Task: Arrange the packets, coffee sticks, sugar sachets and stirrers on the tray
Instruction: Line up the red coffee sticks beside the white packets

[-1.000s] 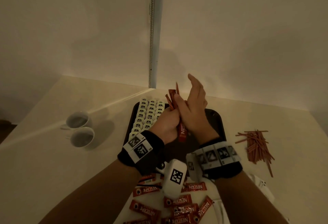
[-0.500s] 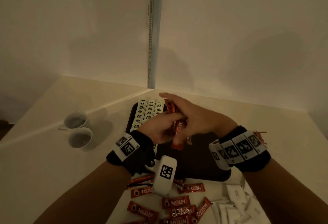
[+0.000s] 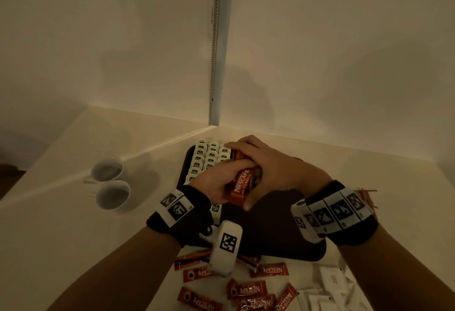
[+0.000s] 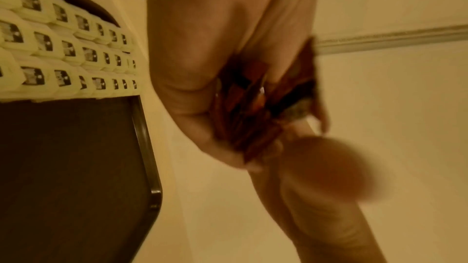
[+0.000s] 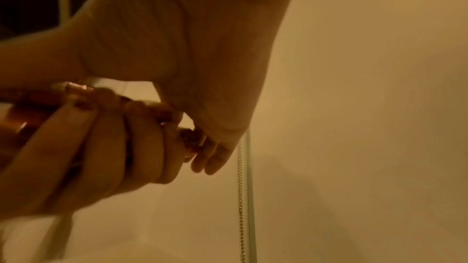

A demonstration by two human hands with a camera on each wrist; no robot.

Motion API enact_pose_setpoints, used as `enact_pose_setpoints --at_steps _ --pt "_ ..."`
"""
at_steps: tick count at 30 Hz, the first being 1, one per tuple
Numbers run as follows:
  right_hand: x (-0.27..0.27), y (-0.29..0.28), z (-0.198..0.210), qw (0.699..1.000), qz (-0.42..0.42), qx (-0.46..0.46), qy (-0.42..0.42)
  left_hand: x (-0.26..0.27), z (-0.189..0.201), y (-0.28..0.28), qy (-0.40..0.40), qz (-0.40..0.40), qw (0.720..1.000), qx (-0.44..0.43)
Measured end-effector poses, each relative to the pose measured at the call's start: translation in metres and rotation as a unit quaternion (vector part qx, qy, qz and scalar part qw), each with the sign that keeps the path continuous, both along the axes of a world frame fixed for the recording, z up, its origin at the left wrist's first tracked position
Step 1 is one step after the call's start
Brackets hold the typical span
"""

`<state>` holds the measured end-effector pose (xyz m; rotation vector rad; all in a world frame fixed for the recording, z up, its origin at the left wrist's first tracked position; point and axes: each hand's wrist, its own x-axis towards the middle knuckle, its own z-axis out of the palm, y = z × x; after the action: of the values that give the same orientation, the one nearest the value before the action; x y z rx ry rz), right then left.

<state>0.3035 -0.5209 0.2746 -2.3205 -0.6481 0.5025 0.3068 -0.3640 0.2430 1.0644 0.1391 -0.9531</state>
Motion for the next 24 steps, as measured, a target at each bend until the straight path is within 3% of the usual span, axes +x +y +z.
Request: enact_pose_setpoints --at_steps 2,5,7,12,14,19,21,24 --pt "0.001 -0.001 -0.001 0.996 -0.061 0.068 0.016 0.003 -0.004 0.001 0.010 0.029 0.999 -0.018" --pt "0.002 0.001 -0.011 0.975 -0.177 0.096 -0.097 0.006 -0.005 0.001 0.012 0.076 0.997 -0.031" --pt "0.002 0.006 -0.020 0.960 -0.211 0.125 -0.131 0.011 -0.006 0.000 0.008 0.106 0.994 -0.029" --pt "-0.001 0.018 -0.030 0.934 -0.263 0.229 -0.081 0.020 -0.007 0.006 -0.013 0.121 0.992 0.011" --pt "0.000 0.018 -0.032 0.914 -0.299 0.261 -0.080 0.024 -0.006 0.010 -0.056 0.122 0.991 0.025" --pt "-0.002 0.011 -0.033 0.799 -0.393 0.454 0.012 0.022 -0.003 0.017 -0.262 0.123 0.952 0.099" --pt "-0.003 0.012 -0.036 0.784 -0.402 0.472 0.022 0.021 -0.004 0.017 -0.302 0.143 0.933 0.136" --pt "-0.006 0.016 -0.039 0.787 -0.392 0.475 0.025 0.022 -0.004 0.017 -0.322 0.180 0.915 0.166"
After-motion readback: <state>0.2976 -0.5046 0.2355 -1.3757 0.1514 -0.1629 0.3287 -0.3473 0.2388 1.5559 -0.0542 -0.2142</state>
